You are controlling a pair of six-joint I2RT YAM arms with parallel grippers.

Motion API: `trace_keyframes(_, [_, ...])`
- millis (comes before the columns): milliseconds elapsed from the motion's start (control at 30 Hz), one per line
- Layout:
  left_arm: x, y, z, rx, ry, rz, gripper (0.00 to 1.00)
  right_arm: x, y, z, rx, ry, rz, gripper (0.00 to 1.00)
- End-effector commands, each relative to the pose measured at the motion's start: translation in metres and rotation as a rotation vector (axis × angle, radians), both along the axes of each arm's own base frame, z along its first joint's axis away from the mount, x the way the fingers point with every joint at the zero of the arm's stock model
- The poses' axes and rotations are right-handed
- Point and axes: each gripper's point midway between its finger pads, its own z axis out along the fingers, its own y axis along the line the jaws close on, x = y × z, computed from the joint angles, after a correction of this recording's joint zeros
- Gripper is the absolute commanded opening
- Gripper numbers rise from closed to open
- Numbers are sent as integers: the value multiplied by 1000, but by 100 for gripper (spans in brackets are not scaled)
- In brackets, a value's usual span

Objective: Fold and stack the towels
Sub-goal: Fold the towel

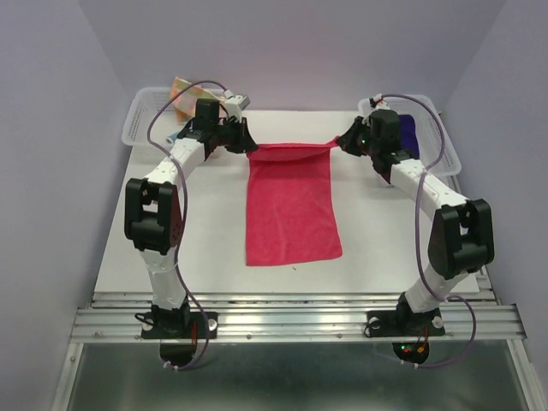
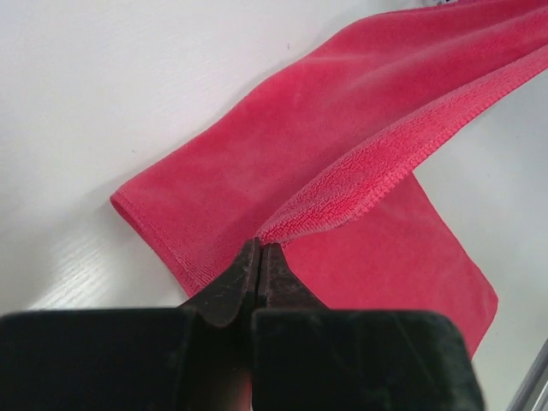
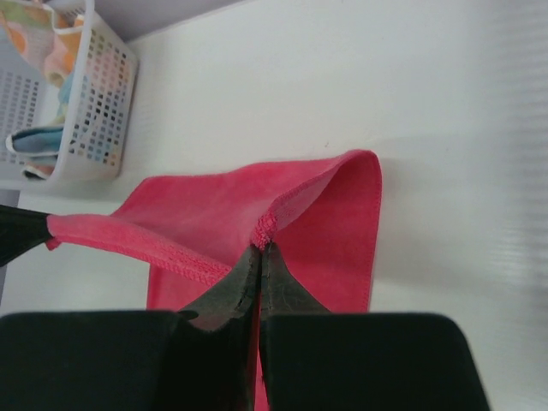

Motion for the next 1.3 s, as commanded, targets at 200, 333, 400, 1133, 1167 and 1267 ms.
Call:
trace_keyframes(200, [-58,2,40,6,-98,121,0,-59,4,4,67,-9,64,1])
trace_keyframes(333, [-83,7,38,6,-110,146,0,-81,6,1,86,2,79,1])
trace_keyframes(400, [-96,10,32,7,-97,153,0,-91,6,-5,92,18,78,1])
trace_keyframes(1133, [-184,-1,-12,-73,-11,168,0,-196,-6,-36,144,113,23,1])
trace_keyframes(1167, [-188,-3,-14,-76,-4,164,0,-200,-6,-37,153,115,24,1])
trace_keyframes(1267, [-194,-4,-16,-81,11,167,0,-211,-4,-45,168,135,36,1])
